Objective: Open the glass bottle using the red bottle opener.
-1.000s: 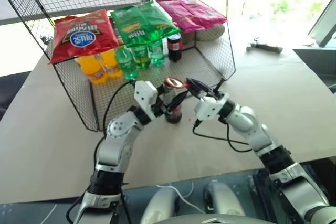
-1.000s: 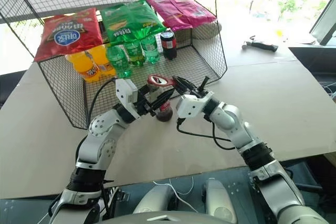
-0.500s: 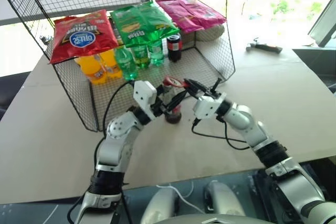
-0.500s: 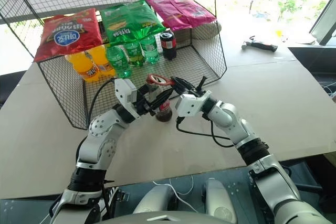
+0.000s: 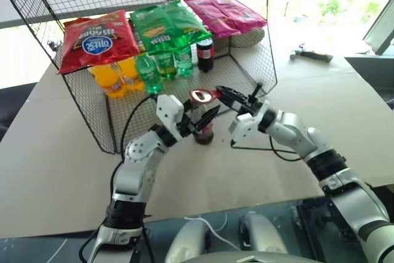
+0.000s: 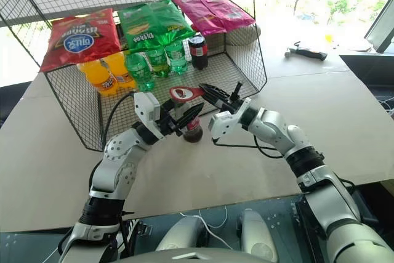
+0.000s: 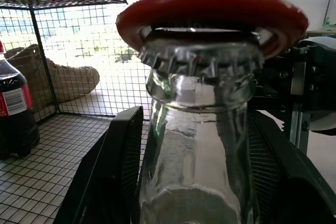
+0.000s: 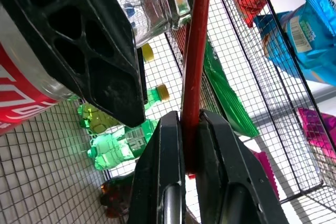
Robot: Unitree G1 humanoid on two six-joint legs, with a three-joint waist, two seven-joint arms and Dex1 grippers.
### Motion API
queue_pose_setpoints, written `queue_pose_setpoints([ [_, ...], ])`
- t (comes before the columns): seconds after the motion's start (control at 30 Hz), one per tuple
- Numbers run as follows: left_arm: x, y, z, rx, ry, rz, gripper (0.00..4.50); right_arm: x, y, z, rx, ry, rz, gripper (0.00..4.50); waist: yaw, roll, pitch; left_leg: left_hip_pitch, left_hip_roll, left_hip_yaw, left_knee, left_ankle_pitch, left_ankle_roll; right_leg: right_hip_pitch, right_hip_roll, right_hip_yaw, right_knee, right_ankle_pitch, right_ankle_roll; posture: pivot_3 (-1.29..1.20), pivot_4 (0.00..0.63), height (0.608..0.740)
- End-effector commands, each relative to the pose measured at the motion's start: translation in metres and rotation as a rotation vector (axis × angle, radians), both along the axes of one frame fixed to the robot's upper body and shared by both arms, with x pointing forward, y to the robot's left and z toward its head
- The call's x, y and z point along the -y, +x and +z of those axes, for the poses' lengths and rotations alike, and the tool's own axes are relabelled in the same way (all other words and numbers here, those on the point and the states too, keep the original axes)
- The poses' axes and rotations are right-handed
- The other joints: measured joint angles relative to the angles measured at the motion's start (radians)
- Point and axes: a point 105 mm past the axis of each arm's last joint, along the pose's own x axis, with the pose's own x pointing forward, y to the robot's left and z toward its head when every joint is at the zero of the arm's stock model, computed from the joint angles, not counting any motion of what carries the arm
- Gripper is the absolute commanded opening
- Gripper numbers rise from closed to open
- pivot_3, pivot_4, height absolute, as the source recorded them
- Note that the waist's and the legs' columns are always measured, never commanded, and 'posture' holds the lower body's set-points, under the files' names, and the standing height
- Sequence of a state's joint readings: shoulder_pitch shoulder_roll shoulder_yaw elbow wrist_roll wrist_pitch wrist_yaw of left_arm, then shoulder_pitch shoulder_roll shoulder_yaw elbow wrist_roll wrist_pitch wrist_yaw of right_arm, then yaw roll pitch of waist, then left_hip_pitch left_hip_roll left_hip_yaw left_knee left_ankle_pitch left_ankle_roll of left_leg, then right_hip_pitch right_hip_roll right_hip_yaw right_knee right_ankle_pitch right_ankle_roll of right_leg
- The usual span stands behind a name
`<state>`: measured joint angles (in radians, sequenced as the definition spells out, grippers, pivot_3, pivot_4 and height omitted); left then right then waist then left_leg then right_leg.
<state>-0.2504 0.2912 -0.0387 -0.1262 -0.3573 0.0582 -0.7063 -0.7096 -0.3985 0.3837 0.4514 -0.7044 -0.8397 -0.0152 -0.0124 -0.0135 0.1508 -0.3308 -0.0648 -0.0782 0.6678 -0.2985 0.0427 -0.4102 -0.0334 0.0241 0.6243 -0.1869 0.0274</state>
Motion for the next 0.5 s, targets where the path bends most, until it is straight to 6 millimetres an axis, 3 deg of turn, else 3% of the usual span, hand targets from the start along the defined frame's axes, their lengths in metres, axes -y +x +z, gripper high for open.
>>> queue_pose_setpoints([
  [0.03,0.003,0.003,-0.009,-0.040,0.016,0.001,2.11,-0.012,-0.012,0.016,0.108,-0.032,0.093,0.00,-0.002,0.000,0.000,0.000,0.000,0.000,0.000,0.000,0.000,0.000,0.000,0.000,0.000,0.000,0.000,0.00,0.150,0.735],
  [0.23,0.004,0.004,-0.011,-0.043,0.013,0.000,2.11,-0.004,-0.005,0.028,0.169,-0.022,0.063,0.00,0.001,0.000,0.000,-0.002,0.000,-0.001,-0.001,0.001,-0.003,-0.002,0.000,0.000,-0.002,0.002,-0.003,0.00,0.150,0.735],
  [0.5,0.003,0.002,-0.007,-0.031,-0.001,-0.002,2.11,0.010,0.000,0.049,0.167,0.149,0.013,0.00,0.000,0.000,0.000,-0.010,0.000,-0.003,-0.001,0.002,-0.004,-0.007,0.000,0.001,-0.003,0.002,-0.004,0.00,0.150,0.735],
])
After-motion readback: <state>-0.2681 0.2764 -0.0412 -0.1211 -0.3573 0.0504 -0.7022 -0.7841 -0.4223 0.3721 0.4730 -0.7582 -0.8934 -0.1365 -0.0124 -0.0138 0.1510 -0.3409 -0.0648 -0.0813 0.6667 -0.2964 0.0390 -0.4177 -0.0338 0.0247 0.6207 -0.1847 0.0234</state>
